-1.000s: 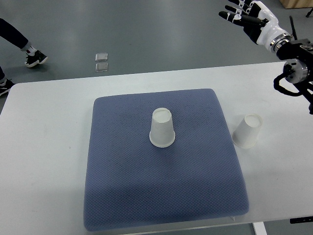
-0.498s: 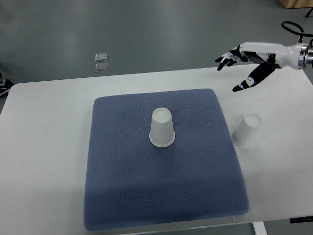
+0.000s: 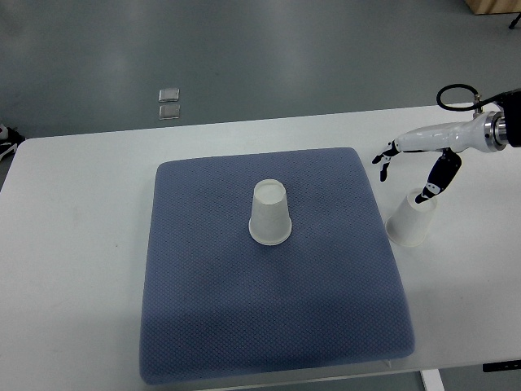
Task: Stack paper cups
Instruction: 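Lower the right hand down toward the white cup beside the pad, then close the right hand fingers around the white paper cup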
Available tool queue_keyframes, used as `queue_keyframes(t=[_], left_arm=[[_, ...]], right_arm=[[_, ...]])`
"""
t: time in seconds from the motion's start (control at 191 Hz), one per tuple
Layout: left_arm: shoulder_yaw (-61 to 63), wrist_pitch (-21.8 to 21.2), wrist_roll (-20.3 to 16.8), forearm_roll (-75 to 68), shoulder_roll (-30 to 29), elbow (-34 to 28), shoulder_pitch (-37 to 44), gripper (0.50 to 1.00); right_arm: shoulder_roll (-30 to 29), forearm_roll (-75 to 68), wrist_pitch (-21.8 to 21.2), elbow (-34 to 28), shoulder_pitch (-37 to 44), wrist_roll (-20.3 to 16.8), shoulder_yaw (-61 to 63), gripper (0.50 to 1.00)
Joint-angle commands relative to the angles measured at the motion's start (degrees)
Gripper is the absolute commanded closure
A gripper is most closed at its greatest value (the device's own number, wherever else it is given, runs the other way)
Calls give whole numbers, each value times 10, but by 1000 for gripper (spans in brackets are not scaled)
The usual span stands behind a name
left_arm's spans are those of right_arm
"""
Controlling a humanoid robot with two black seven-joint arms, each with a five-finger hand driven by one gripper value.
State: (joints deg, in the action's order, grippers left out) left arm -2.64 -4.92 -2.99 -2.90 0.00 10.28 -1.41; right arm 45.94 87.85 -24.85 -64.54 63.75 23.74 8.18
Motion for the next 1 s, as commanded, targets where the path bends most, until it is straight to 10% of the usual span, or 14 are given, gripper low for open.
queue_keyframes(t=[0.0, 0.995], left_arm=[[0, 0, 0, 0, 0, 0, 0, 500], [0, 0, 0, 0, 0, 0, 0, 500]], right_arm=[[2, 4, 0, -3, -1, 3, -5, 587], [-4, -3, 177, 32, -99, 3, -33, 595]])
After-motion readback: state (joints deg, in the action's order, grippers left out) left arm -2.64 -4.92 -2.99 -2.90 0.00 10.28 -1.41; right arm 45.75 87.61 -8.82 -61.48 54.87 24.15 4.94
